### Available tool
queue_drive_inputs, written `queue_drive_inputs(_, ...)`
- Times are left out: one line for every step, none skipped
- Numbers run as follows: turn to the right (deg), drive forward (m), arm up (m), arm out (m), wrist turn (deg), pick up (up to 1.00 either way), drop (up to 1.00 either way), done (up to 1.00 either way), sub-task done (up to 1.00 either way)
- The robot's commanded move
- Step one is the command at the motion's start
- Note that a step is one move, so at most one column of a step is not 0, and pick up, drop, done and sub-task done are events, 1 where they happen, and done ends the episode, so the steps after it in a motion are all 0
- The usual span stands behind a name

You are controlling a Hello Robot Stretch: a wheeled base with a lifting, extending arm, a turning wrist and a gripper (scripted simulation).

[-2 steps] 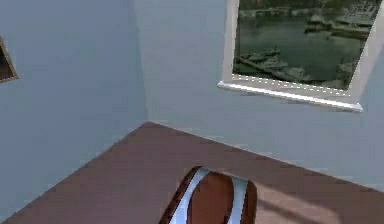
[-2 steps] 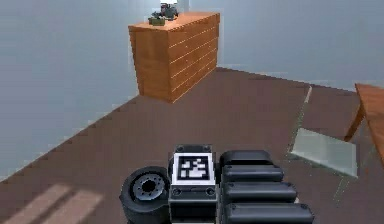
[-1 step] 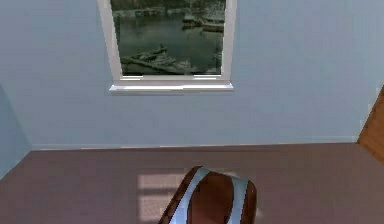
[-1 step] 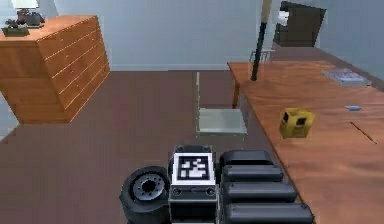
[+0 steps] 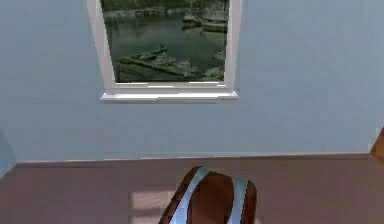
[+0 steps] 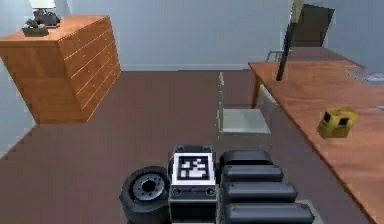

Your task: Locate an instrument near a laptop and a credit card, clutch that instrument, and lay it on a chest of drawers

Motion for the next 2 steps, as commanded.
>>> queue_drive_inputs(18.0,0.0,0.0,0.0,0.0,0.0,0.0,0.0,0.0)
queue_drive_inputs(3.0,0.0,0.0,0.0,0.0,0.0,0.0,0.0,0.0)
